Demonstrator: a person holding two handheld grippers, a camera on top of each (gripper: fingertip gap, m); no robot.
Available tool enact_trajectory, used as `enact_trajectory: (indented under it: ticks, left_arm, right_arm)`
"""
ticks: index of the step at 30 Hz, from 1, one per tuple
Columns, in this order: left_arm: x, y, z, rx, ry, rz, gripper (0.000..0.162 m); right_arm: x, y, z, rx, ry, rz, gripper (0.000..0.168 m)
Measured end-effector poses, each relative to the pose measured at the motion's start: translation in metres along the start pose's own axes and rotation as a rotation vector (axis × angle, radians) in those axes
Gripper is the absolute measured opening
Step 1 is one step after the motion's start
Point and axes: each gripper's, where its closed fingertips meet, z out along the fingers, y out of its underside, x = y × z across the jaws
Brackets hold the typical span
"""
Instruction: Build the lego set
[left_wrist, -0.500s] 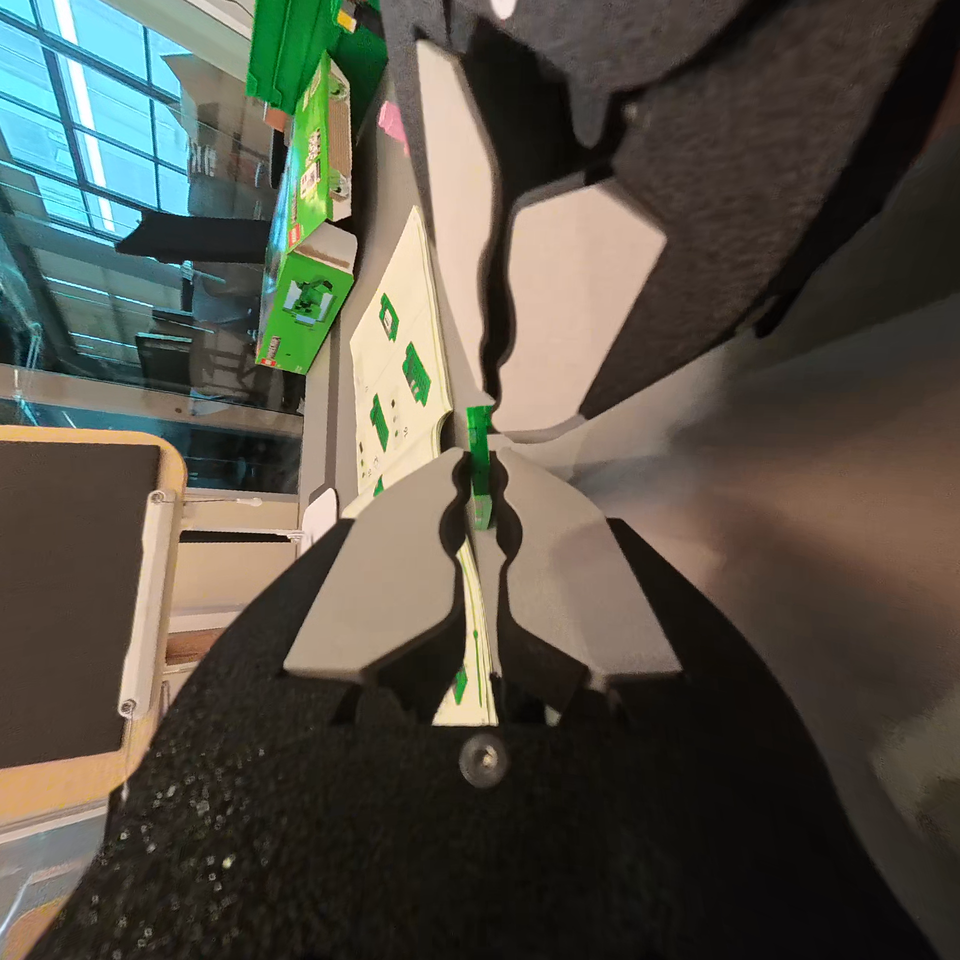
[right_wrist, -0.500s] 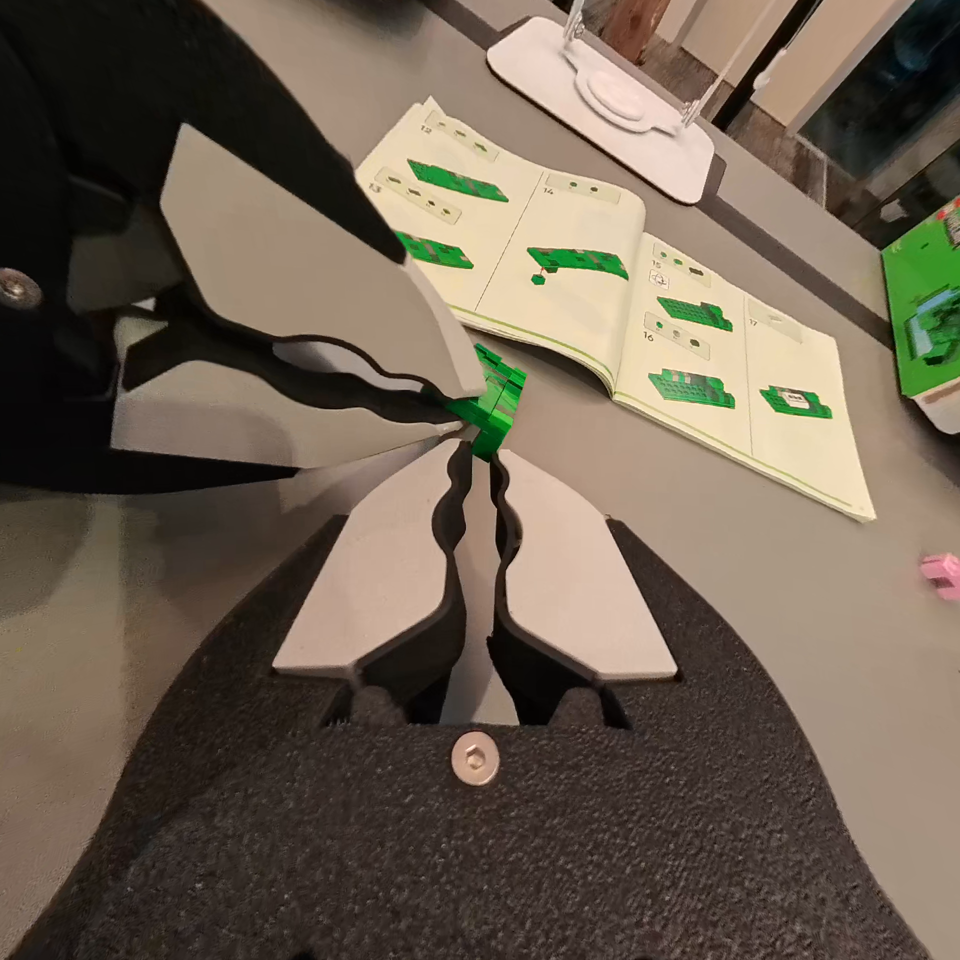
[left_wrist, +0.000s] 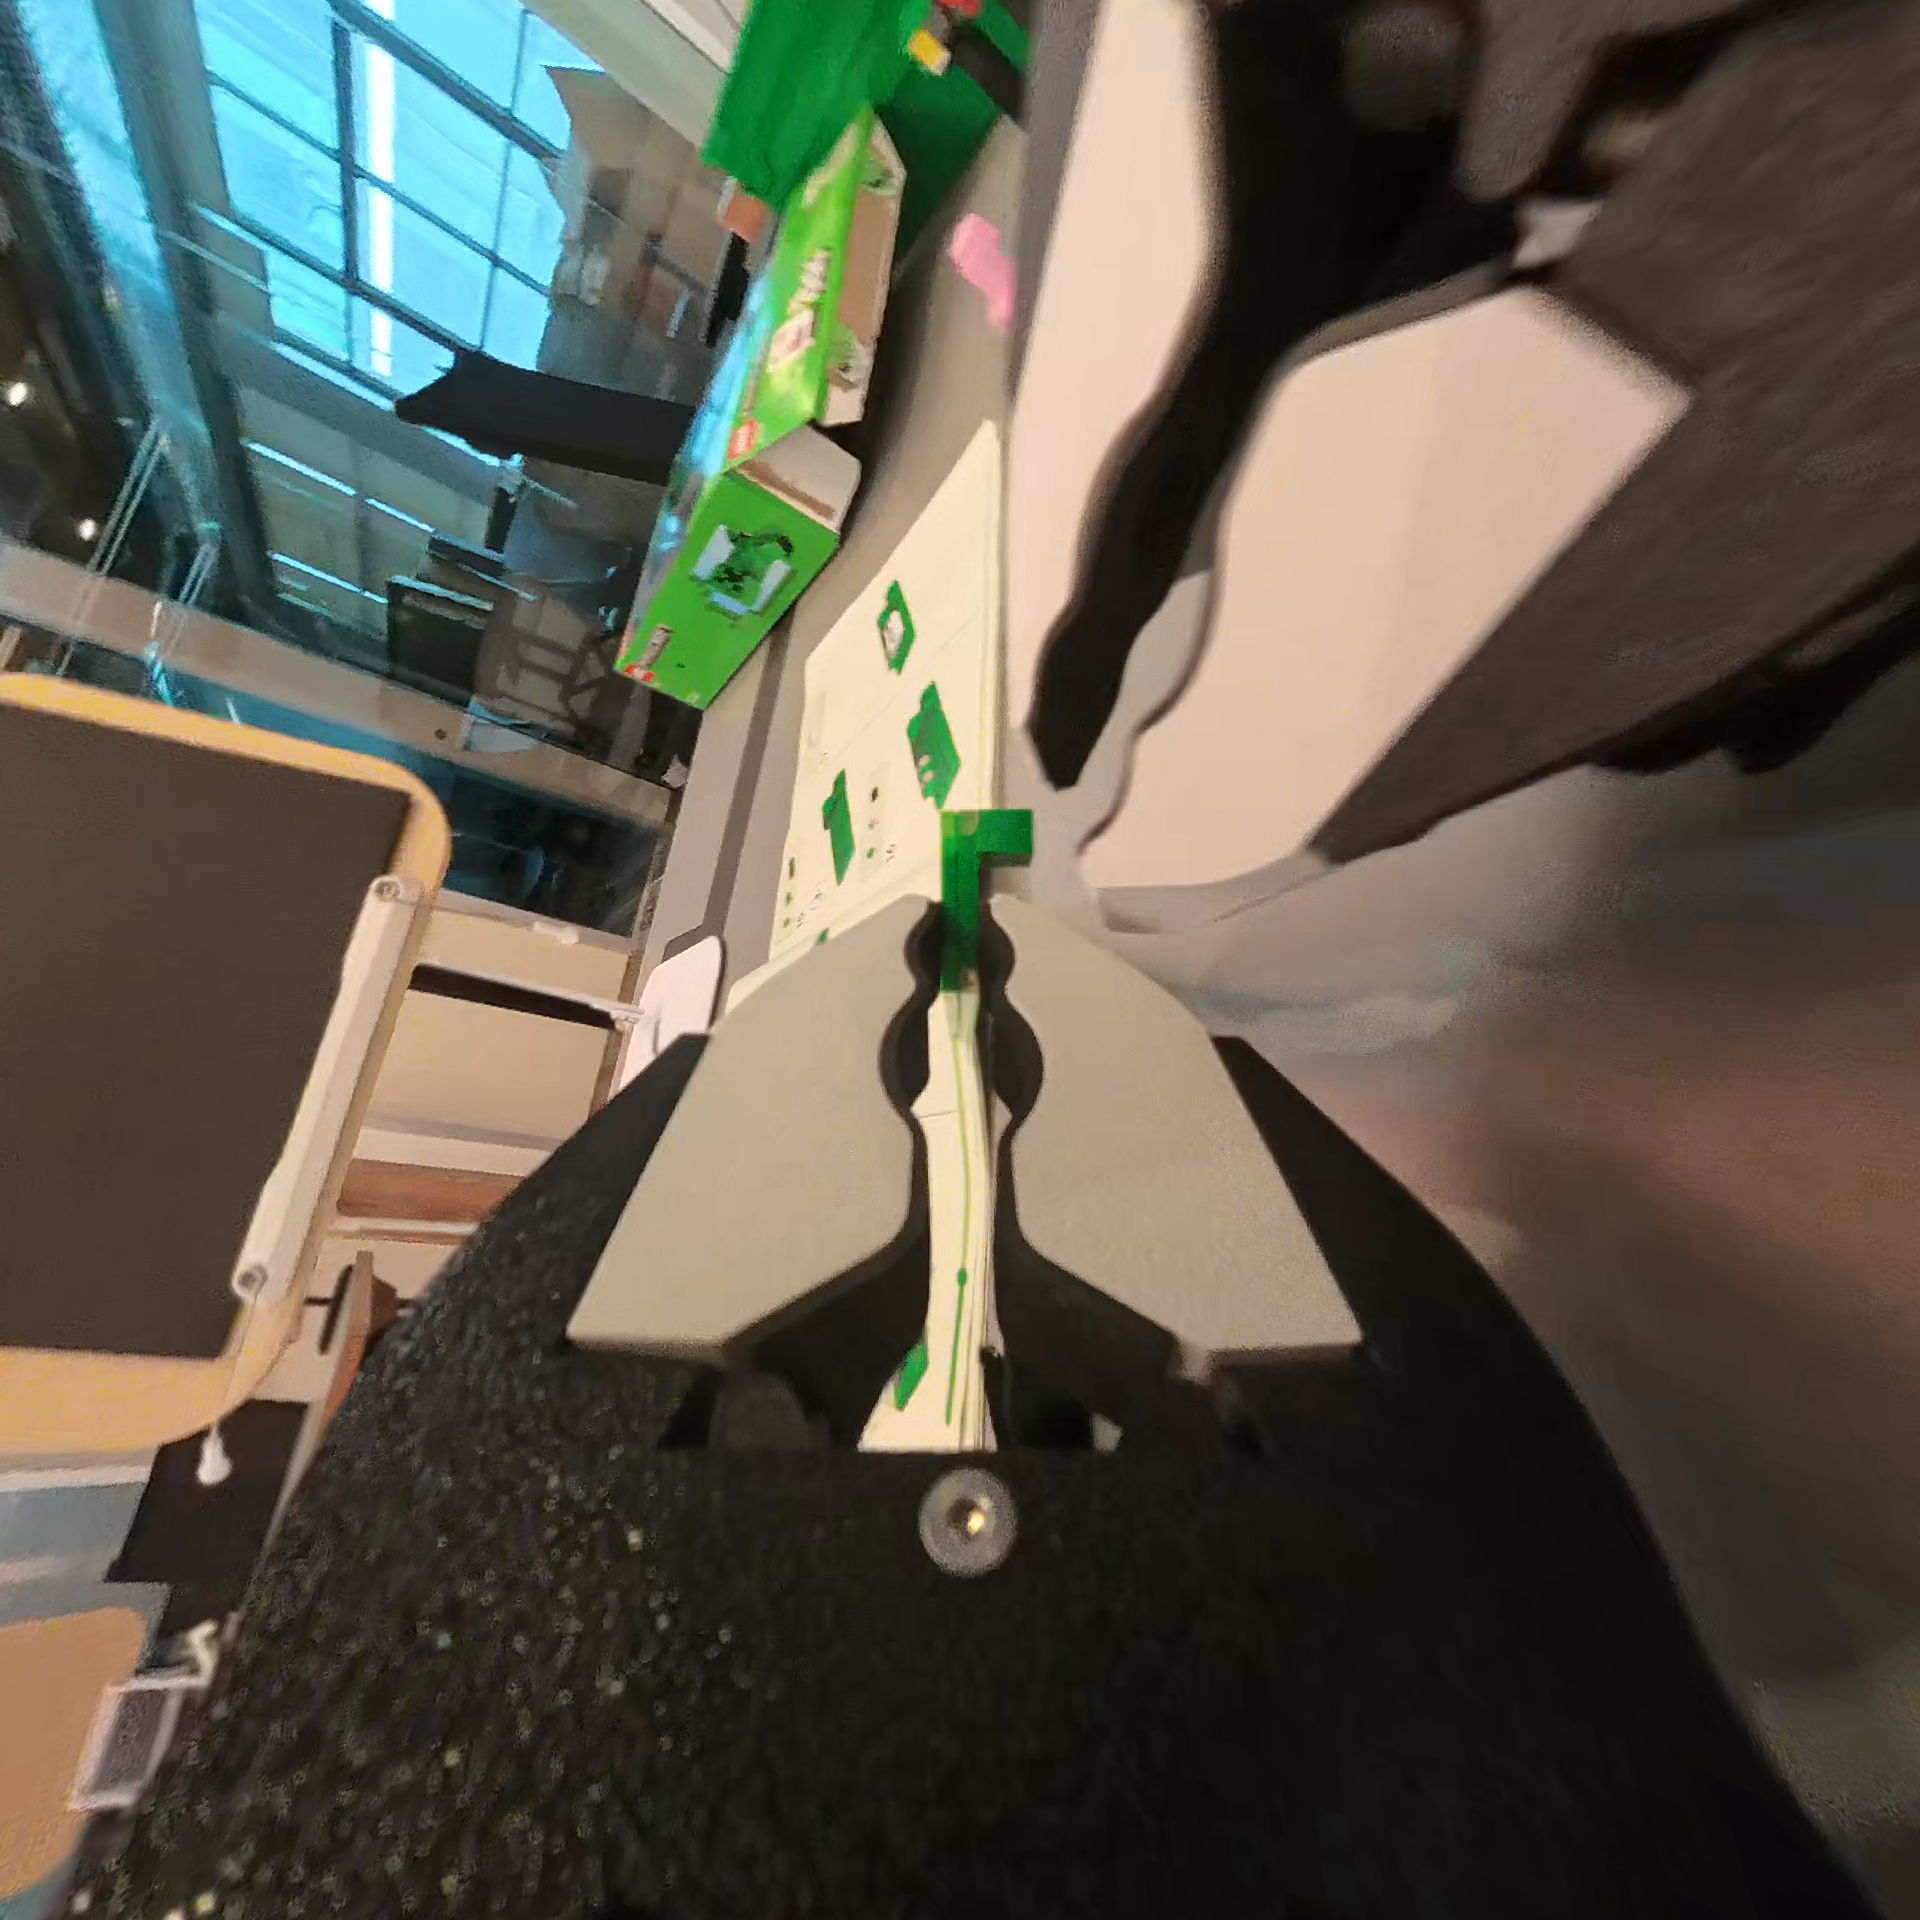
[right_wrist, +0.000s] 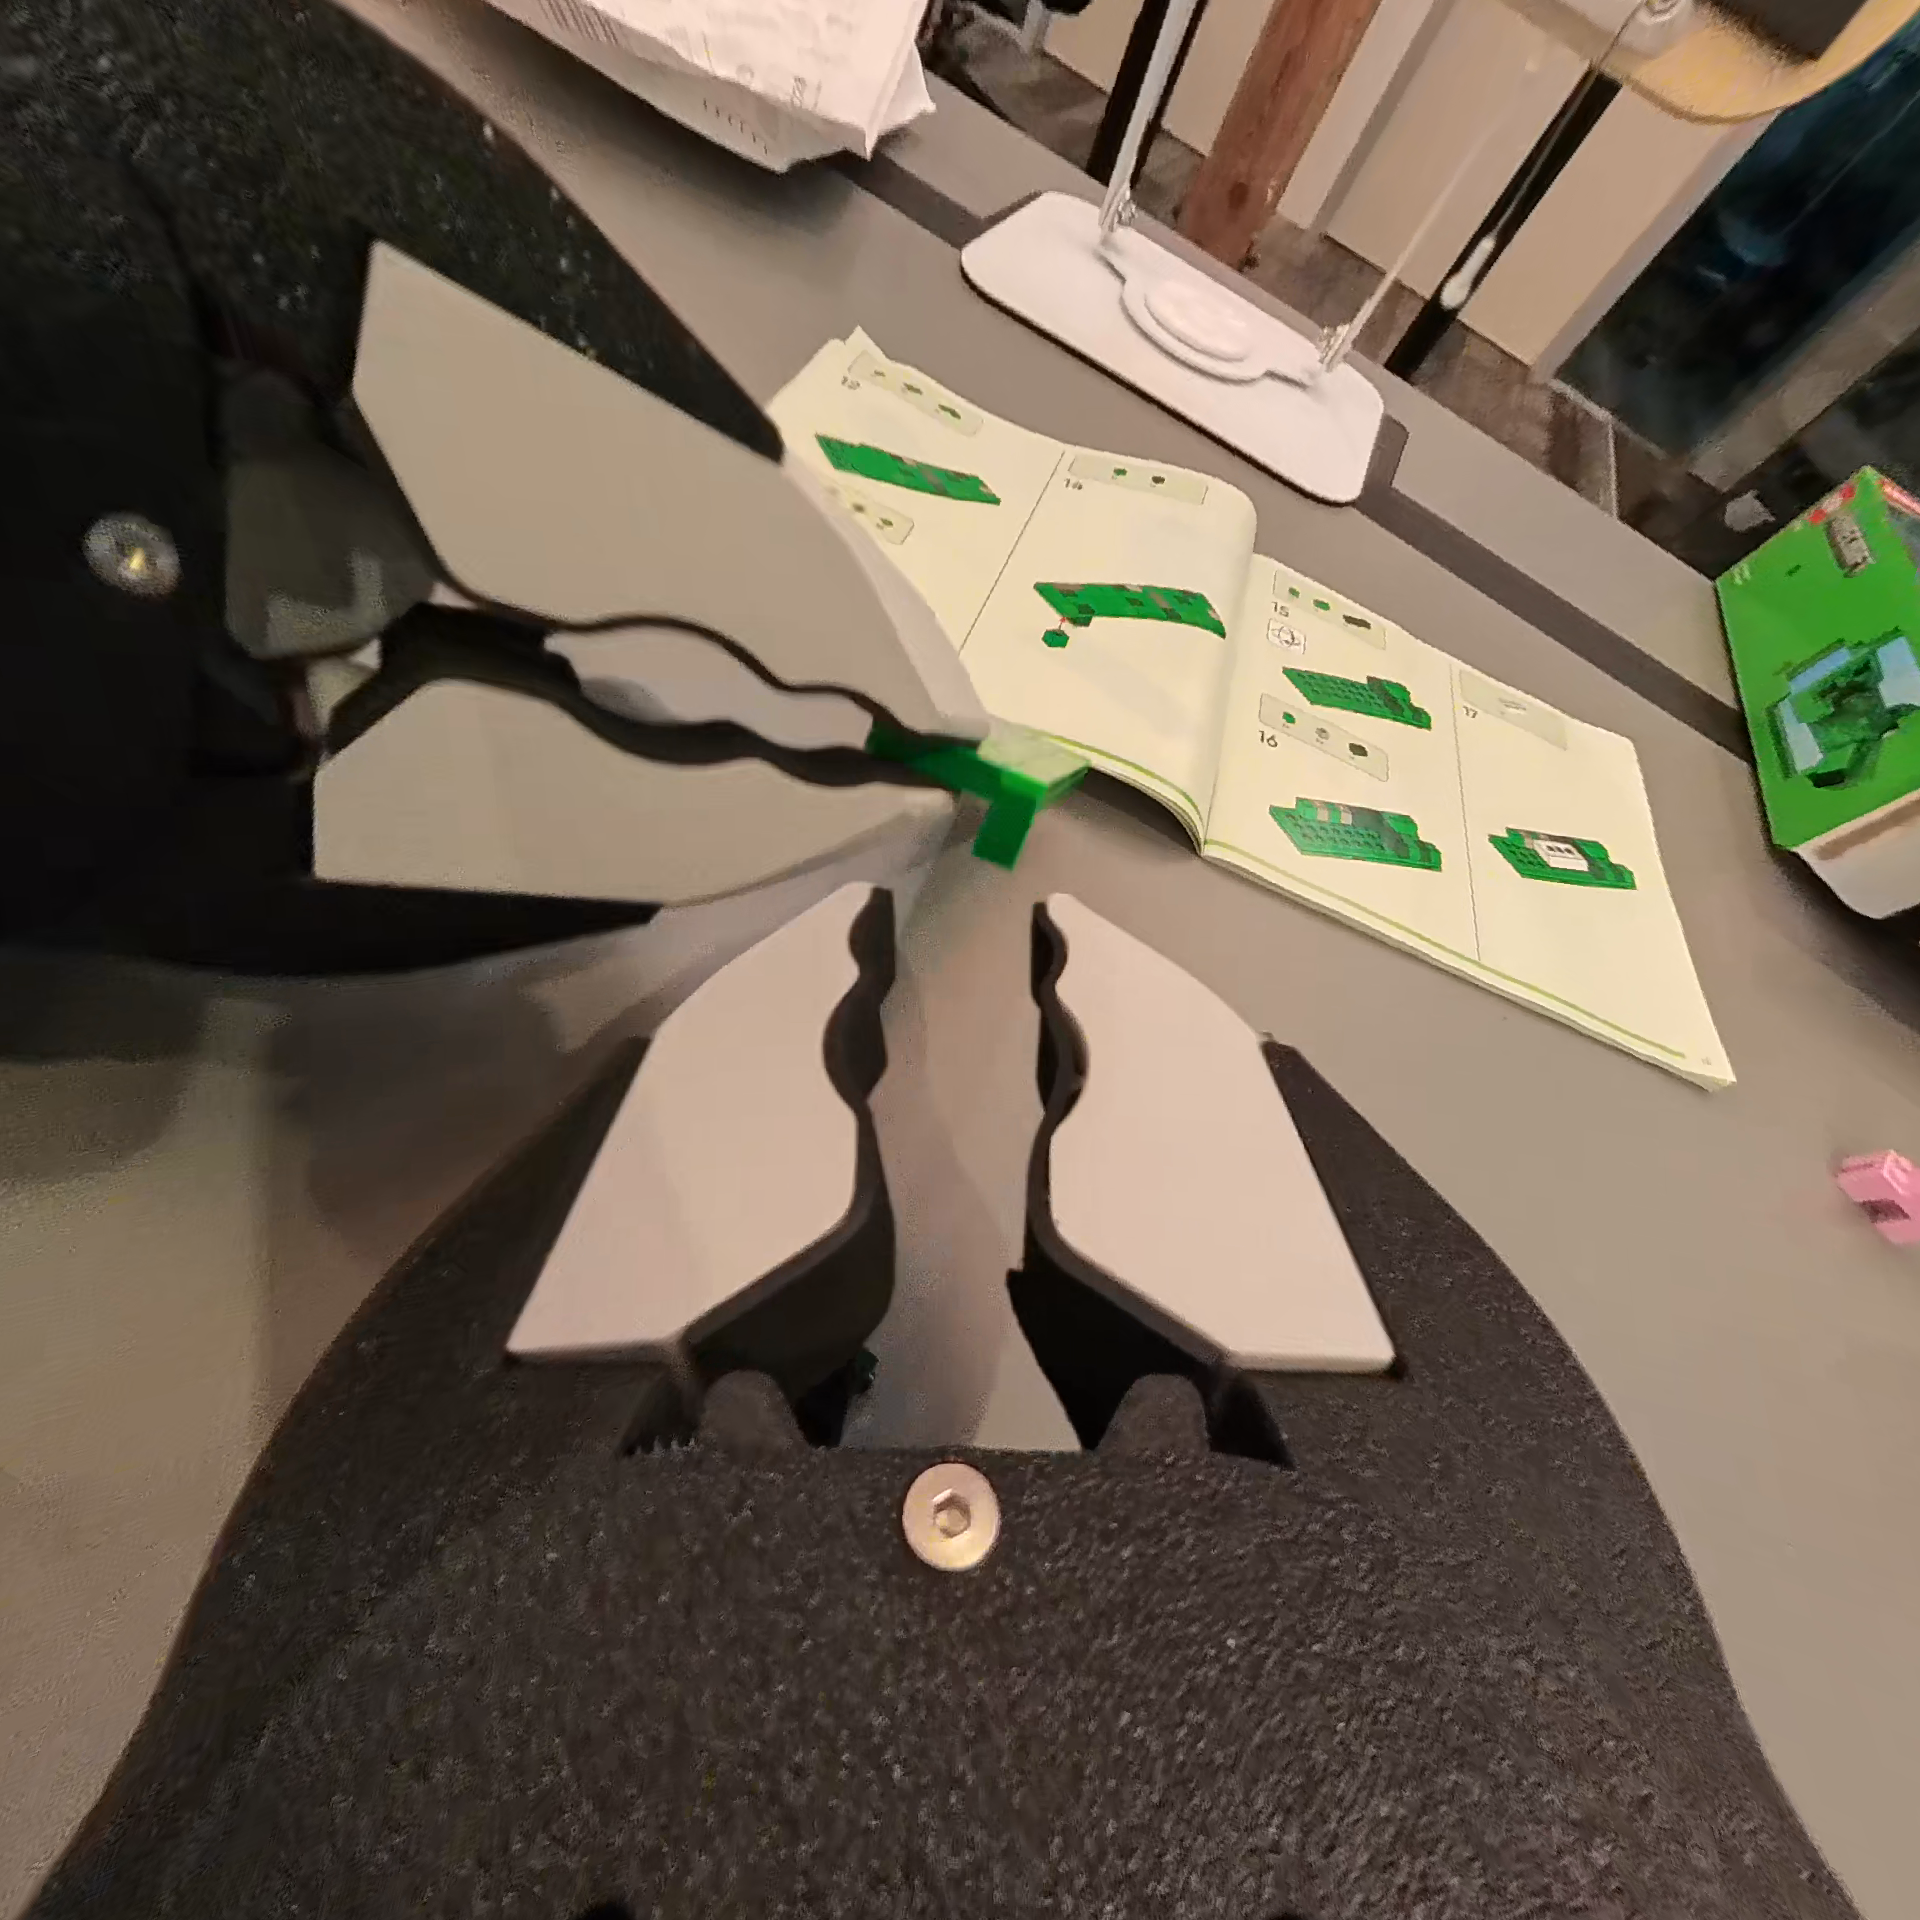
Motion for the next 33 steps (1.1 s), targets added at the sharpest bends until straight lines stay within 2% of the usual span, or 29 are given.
enact_trajectory:
  ticks: [3, 5, 7, 9, 12, 15, 18, 21, 24, 27, 30, 31, 33]
  left_arm:
    - [-0.023, -0.004, -0.010, 0.104, -0.085, -0.148, 0.006]
    - [-0.040, -0.008, -0.021, 0.204, -0.106, -0.307, 0.006]
    - [-0.049, -0.013, -0.030, 0.338, -0.027, -0.518, 0.005]
    - [-0.052, -0.020, -0.038, 0.484, 0.118, -0.748, 0.005]
    - [-0.058, -0.014, -0.040, 0.573, 0.258, -1.053, 0.006]
    - [-0.054, -0.013, -0.041, 0.622, 0.405, -1.218, 0.005]
    - [-0.044, -0.014, -0.039, 0.606, 0.519, -1.265, 0.006]
    - [-0.037, -0.014, -0.036, 0.571, 0.547, -1.244, 0.006]
    - [-0.032, -0.016, -0.036, 0.558, 0.588, -1.245, 0.006]
    - [-0.027, -0.014, -0.033, 0.521, 0.620, -1.258, 0.006]
    - [-0.025, -0.011, -0.032, 0.502, 0.630, -1.276, 0.006]
    - [-0.026, -0.010, -0.032, 0.499, 0.630, -1.279, 0.006]
    - [-0.027, -0.007, -0.031, 0.486, 0.620, -1.290, 0.006]
  right_arm:
    - [0.005, -0.001, -0.016, 0.059, -0.007, -0.001, 0.030]
    - [0.007, 0.003, -0.031, 0.104, -0.045, 0.010, 0.028]
    - [-0.001, 0.011, -0.046, 0.128, -0.147, 0.044, 0.022]
    - [-0.015, 0.022, -0.058, 0.123, -0.275, 0.068, 0.018]
    - [-0.020, 0.048, -0.061, 0.004, -0.273, 0.032, 0.015]
    - [-0.026, 0.065, -0.063, -0.080, -0.268, -0.079, 0.014]
    - [-0.022, 0.065, -0.064, -0.066, -0.323, -0.148, 0.014]
    - [-0.023, 0.060, -0.062, -0.107, -0.422, -0.193, 0.017]
    - [-0.026, 0.061, -0.058, -0.217, -0.498, -0.332, 0.019]
    - [-0.028, 0.068, -0.051, -0.352, -0.590, -0.377, 0.022]
    - [-0.027, 0.076, -0.043, -0.413, -0.636, -0.424, 0.017]
    - [-0.026, 0.079, -0.041, -0.434, -0.637, -0.440, 0.010]
    - [-0.027, 0.077, -0.041, -0.418, -0.653, -0.437, 0.008]
